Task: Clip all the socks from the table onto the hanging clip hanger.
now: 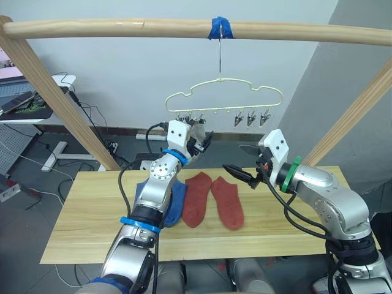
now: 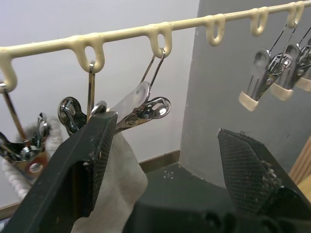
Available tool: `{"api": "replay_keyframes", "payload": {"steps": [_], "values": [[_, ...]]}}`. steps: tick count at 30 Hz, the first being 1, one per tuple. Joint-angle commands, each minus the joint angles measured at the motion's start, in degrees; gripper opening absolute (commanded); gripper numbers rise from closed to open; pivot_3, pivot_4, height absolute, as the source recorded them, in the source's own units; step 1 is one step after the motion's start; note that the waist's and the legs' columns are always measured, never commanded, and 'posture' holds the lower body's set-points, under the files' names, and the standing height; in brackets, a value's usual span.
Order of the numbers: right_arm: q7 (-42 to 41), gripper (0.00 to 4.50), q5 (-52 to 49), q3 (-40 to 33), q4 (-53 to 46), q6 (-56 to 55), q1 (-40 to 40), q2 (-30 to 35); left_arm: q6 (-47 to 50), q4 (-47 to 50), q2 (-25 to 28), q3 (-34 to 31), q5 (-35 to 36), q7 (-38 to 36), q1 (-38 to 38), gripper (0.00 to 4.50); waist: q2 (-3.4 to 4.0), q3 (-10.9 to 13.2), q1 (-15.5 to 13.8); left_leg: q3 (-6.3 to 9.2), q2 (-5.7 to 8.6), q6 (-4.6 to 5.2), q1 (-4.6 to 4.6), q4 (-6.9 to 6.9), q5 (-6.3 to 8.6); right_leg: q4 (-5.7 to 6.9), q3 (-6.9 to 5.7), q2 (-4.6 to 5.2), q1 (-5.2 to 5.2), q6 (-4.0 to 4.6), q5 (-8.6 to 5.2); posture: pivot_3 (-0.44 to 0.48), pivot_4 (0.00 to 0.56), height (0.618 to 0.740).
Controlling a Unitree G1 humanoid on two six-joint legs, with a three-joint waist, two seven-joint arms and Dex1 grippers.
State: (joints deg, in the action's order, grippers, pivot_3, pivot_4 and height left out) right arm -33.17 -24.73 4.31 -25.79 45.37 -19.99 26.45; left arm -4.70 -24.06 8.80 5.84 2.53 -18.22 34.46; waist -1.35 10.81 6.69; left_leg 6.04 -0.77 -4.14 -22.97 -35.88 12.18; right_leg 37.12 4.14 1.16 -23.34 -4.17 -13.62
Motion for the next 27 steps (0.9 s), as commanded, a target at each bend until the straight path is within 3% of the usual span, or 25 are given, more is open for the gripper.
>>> {"api": "replay_keyframes", "payload": {"steps": [1, 7, 13, 27], "values": [[0.44, 4.50, -1.05, -1.27, -3.08, -0.38, -0.48, 0.13, -2.58, -0.95, -0.19, -0.65, -0.32, -0.58, 1.99, 3.67, 0.00, 0.00, 0.12, 0.00, 0.00, 0.00, 0.00, 0.00, 0.00, 0.00, 0.00, 0.00, 0.01, 0.00, 0.00, -0.191, 0.124, 0.740], [0.79, 4.50, -1.11, -1.03, -2.48, -0.54, -1.19, 0.20, -3.72, -7.00, -1.36, 0.04, -0.32, -2.29, 5.67, 3.67, 0.00, 0.00, 0.45, 0.01, 0.01, 0.00, 0.00, 0.00, 0.00, 0.00, 0.00, 0.00, 0.01, 0.00, 0.00, -0.193, 0.127, 0.740], [1.18, 4.50, -1.36, -0.95, -2.58, -0.47, -1.20, 0.15, -2.46, -5.82, -3.36, -0.59, 3.30, -8.25, 5.35, 3.67, 0.00, 0.00, 1.31, 0.01, 0.01, 0.00, -0.01, 0.01, 0.00, -0.02, 0.00, 0.00, 0.03, -0.01, 0.00, -0.200, 0.125, 0.740], [0.82, 4.50, -2.87, -0.94, -4.29, -0.64, -1.18, -0.01, -4.49, -4.67, -4.80, -3.79, 3.39, -3.63, 4.47, 3.67, 0.01, 0.00, 1.79, 0.03, 0.02, 0.01, 0.02, -0.05, 0.00, 0.07, 0.01, 0.00, 0.04, -0.02, 0.01, -0.199, 0.129, 0.740]]}}
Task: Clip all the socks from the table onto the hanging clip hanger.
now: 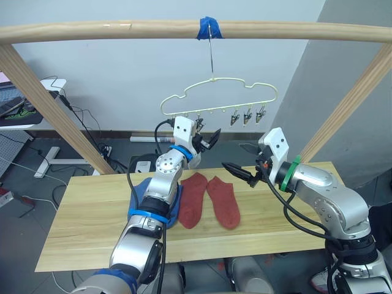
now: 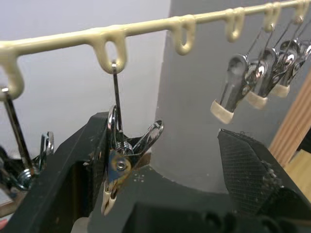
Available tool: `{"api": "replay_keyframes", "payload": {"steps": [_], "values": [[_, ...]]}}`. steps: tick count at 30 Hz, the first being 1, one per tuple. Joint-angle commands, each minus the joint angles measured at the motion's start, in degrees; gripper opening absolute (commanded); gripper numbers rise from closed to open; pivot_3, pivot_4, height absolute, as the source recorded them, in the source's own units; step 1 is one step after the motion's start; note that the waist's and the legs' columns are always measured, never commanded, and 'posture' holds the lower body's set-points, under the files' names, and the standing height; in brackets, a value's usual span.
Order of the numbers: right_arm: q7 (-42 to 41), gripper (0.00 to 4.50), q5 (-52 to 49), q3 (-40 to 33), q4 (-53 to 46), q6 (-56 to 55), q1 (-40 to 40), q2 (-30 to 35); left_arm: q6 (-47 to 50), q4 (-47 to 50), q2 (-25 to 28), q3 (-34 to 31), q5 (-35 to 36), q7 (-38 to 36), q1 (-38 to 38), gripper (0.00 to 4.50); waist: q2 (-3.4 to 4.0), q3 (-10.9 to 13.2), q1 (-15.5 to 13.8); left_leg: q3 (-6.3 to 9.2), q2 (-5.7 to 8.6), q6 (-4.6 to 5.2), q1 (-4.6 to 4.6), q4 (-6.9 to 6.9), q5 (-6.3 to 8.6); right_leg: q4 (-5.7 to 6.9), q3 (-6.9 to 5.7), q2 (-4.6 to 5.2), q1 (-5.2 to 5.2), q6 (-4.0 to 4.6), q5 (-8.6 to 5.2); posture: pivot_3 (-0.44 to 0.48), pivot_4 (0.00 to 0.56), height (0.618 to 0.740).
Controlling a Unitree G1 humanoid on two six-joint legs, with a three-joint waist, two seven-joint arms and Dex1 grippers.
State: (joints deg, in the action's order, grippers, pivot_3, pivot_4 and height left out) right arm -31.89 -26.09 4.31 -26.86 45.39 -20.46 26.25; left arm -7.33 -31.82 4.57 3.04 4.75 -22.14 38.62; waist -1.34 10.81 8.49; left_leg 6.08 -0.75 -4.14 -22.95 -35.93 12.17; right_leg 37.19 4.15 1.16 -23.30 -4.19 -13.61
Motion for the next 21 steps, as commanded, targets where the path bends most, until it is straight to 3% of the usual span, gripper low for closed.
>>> {"api": "replay_keyframes", "payload": {"steps": [1, 21], "values": [[-0.61, 4.50, -1.68, -1.11, -3.35, -0.70, -0.83, 0.16, -2.02, 3.10, -0.63, -1.09, 1.13, 0.33, 0.33, 3.67, 0.00, 0.00, 0.00, 0.00, 0.00, 0.00, 0.00, 0.00, 0.00, 0.00, 0.00, 0.00, 0.00, 0.00, 0.00, -0.201, 0.132, 0.740], [1.89, 4.50, -0.78, -1.91, -2.71, -6.25, -2.75, -2.22, -4.98, 2.28, 0.04, -0.90, -2.15, 2.76, 0.19, 3.67, 0.01, -0.01, 0.02, 0.01, 0.00, 0.00, 0.02, -0.03, 0.00, 0.05, 0.00, -0.01, 0.01, -0.01, 0.01, -0.203, 0.132, 0.740]]}}
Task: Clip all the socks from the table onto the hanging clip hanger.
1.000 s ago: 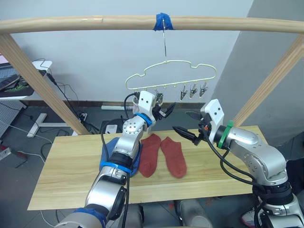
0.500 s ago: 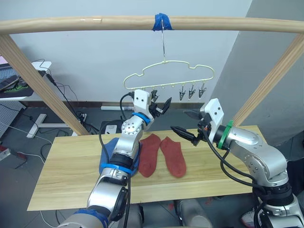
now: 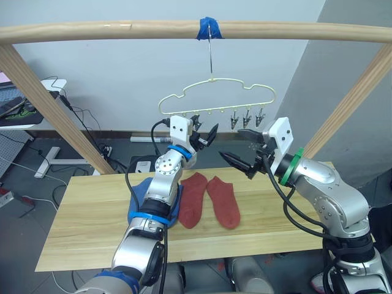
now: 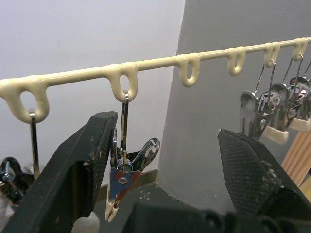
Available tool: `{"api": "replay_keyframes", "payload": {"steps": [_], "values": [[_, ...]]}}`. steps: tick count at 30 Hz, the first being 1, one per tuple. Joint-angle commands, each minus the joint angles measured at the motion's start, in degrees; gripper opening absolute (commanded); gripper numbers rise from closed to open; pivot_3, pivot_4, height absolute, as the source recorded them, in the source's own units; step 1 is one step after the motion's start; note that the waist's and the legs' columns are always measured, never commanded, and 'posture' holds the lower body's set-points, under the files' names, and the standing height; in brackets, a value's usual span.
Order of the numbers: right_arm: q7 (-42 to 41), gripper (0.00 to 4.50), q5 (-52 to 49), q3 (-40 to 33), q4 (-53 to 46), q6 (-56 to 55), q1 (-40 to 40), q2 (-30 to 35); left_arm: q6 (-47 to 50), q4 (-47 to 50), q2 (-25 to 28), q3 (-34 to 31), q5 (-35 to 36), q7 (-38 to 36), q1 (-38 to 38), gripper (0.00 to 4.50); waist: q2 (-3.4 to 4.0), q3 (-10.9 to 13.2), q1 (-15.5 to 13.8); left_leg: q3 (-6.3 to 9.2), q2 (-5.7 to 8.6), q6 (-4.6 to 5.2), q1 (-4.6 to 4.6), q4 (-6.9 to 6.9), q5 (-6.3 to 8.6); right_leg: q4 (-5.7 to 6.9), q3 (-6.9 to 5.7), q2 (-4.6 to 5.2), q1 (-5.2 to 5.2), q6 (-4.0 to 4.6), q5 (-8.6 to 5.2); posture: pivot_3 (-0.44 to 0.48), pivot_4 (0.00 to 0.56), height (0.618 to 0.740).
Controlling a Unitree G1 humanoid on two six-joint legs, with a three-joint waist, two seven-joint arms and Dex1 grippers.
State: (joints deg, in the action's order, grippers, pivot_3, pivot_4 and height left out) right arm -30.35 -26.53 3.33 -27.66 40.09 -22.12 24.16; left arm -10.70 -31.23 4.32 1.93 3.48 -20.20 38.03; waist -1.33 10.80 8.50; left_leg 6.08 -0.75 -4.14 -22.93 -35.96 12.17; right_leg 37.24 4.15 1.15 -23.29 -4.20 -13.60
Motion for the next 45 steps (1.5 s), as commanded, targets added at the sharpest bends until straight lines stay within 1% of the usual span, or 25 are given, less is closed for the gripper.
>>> {"api": "replay_keyframes", "payload": {"steps": [1, 4, 8, 25, 31, 34, 35, 37, 39, 41, 45], "values": [[0.38, 4.50, -0.34, -0.92, -1.85, -0.96, -1.12, -0.11, -1.61, 1.53, 0.38, 0.23, -1.11, 0.95, 0.86, 3.67, 0.00, 0.00, 0.00, 0.00, 0.00, 0.00, 0.00, 0.00, 0.00, 0.00, 0.00, 0.00, 0.00, 0.00, 0.00, -0.203, 0.132, 0.740], [0.45, 4.50, -0.47, -1.04, -1.63, -0.95, -1.13, -0.06, -1.52, 0.93, 0.53, 0.01, -1.32, 1.40, 1.15, 3.14, 0.00, 0.00, 0.00, 0.00, 0.00, 0.00, 0.00, 0.00, 0.00, 0.00, 0.00, 0.00, 0.00, 0.00, 0.00, -0.204, 0.136, 0.740], [0.46, 4.50, -0.49, -1.04, -1.44, -0.98, -1.07, -0.05, -1.34, 0.27, 0.91, -0.28, -1.61, 2.10, 1.61, 1.93, 0.00, 0.00, -0.01, 0.00, 0.00, 0.00, 0.00, 0.00, 0.00, -0.01, 0.00, 0.00, 0.00, 0.00, 0.00, -0.204, 0.136, 0.740], [0.17, 4.50, -0.39, -0.67, -1.01, -1.25, -1.14, -0.25, -1.57, -0.26, 1.41, -0.35, -1.74, 3.36, 2.05, 1.93, 0.00, 0.00, -0.01, 0.01, 0.00, 0.00, 0.00, 0.00, 0.00, 0.01, 0.00, 0.00, 0.00, 0.00, 0.00, -0.197, 0.137, 0.740], [0.25, 4.50, -0.36, -0.68, -0.62, -1.23, -1.46, -0.38, -1.78, -0.73, 1.18, -0.39, -1.07, 2.55, 2.42, 1.93, 0.00, 0.00, -0.01, 0.01, 0.00, 0.00, 0.00, 0.00, 0.00, 0.00, 0.00, 0.00, 0.00, 0.00, 0.00, -0.197, 0.144, 0.740], [0.12, 4.50, -0.47, -0.80, -0.74, -1.03, -1.56, -0.13, -1.64, -0.24, 0.87, -0.48, -0.76, 2.49, 2.30, 1.41, 0.00, 0.00, -0.01, 0.01, 0.00, 0.00, 0.00, 0.00, 0.00, 0.01, 0.00, 0.00, 0.00, 0.00, 0.00, -0.200, 0.145, 0.740], [0.11, 4.50, -0.50, -0.82, -0.74, -0.95, -1.55, -0.10, -1.43, -0.05, 0.74, -0.46, -0.61, 2.33, 2.19, 1.08, 0.00, 0.00, -0.01, 0.01, 0.00, 0.00, 0.00, 0.00, 0.00, 0.00, 0.00, 0.00, 0.00, 0.00, 0.00, -0.200, 0.145, 0.740], [0.30, 4.50, -0.82, -0.97, -0.66, -0.62, -1.58, -0.35, -1.11, 0.29, 0.51, -0.40, -0.41, 2.18, 2.04, 0.59, 0.00, 0.00, -0.02, 0.00, 0.00, 0.00, 0.00, 0.00, 0.00, 0.00, 0.00, 0.00, 0.00, 0.00, 0.00, -0.196, 0.143, 0.740], [0.47, 4.50, -1.17, -0.96, -0.73, -0.39, -1.52, -0.76, -0.86, 0.79, 0.46, -0.35, -0.41, 2.28, 1.86, 0.33, 0.00, 0.00, -0.02, 0.00, 0.00, 0.00, 0.00, 0.00, 0.00, 0.00, 0.00, 0.00, 0.00, 0.00, 0.00, -0.193, 0.142, 0.740], [0.49, 4.50, -1.13, -0.88, -0.69, -0.38, -1.54, -0.97, -0.67, 1.04, 0.50, -0.36, -0.46, 2.36, 1.78, 0.14, 0.00, 0.00, -0.02, 0.01, 0.00, 0.00, 0.00, 0.00, 0.00, 0.01, 0.00, 0.00, 0.00, 0.00, 0.00, -0.189, 0.141, 0.740], [0.39, 4.50, -0.80, -0.76, -0.27, -0.66, -1.53, -1.20, 0.38, 2.29, 0.54, -0.51, 0.05, 1.99, 1.31, 0.13, 0.00, 0.00, -0.02, 0.01, 0.00, 0.00, 0.00, 0.00, 0.00, 0.01, 0.00, 0.00, 0.00, 0.00, 0.00, -0.187, 0.141, 0.740]]}}
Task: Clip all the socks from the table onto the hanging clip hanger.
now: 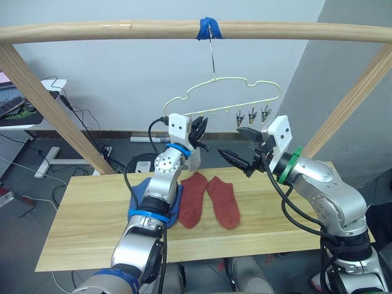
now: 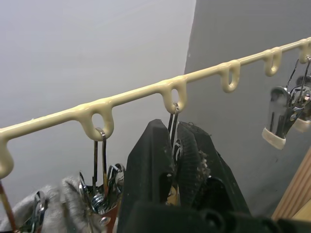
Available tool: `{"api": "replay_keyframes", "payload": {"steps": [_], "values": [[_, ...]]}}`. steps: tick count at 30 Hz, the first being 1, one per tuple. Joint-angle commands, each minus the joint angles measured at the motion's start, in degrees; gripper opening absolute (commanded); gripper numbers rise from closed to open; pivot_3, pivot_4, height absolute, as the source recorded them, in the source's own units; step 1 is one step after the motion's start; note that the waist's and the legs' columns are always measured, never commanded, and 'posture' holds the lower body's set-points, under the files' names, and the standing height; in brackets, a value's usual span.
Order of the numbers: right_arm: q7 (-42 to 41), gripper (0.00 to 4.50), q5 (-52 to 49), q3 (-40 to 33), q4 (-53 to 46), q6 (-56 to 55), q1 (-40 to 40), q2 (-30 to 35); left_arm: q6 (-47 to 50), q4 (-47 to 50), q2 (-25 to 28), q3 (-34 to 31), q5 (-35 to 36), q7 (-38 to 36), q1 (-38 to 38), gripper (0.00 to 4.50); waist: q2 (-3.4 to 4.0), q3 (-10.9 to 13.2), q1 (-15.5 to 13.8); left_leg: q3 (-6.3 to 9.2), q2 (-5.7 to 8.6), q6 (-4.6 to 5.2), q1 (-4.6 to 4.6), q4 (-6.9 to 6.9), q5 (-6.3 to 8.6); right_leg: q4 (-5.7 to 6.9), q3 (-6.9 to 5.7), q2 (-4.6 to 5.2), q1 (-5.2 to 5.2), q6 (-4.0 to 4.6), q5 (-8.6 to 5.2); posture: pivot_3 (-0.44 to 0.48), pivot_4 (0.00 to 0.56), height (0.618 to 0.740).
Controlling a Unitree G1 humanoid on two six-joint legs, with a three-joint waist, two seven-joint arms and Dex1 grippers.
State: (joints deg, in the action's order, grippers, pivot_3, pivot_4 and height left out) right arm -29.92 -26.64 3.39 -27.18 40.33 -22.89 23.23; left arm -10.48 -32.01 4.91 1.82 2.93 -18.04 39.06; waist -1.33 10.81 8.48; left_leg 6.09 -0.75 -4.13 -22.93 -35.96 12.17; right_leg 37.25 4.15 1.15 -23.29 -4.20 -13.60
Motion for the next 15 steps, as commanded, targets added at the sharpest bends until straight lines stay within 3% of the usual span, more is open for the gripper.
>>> {"api": "replay_keyframes", "payload": {"steps": [1, 6, 11, 15], "values": [[-0.29, 4.50, -0.13, -0.45, 0.19, -1.42, -0.35, -0.22, 2.31, 4.49, -0.16, -0.55, 2.13, -1.59, -0.05, 0.13, 0.00, 0.00, 0.00, 0.00, 0.00, 0.00, 0.00, 0.00, 0.00, 0.00, 0.00, 0.00, 0.00, 0.00, 0.00, -0.183, 0.143, 0.740], [0.26, 4.50, 9.79, 6.36, 12.48, -6.28, 2.09, 1.82, 19.38, 15.64, 1.84, -1.92, 12.15, -9.24, -2.23, 0.13, 0.00, 0.00, -0.04, 0.00, 0.00, 0.00, 0.00, 0.01, 0.00, -0.01, -0.01, 0.00, 0.01, 0.00, 0.00, -0.172, 0.148, 0.740], [-2.09, 4.50, 18.71, 13.38, 33.70, -17.92, -1.36, -1.37, 49.14, 27.27, 10.34, -7.32, 27.63, -14.37, -3.14, 0.13, 0.03, 0.02, 1.01, -0.01, -0.03, 0.01, 0.12, 0.00, -0.01, 0.19, 0.02, -0.03, 0.00, 0.02, -0.01, -0.153, 0.146, 0.740], [-5.13, 4.50, 22.82, 16.39, 41.45, -23.57, -3.46, -1.96, 60.72, 30.78, 13.78, -11.48, 35.43, -14.48, -2.58, 0.13, 0.03, 0.01, 1.29, 0.01, -0.03, 0.02, 0.20, -0.04, -0.01, 0.40, 0.02, -0.05, 0.00, 0.07, -0.05, -0.153, 0.146, 0.740]]}}
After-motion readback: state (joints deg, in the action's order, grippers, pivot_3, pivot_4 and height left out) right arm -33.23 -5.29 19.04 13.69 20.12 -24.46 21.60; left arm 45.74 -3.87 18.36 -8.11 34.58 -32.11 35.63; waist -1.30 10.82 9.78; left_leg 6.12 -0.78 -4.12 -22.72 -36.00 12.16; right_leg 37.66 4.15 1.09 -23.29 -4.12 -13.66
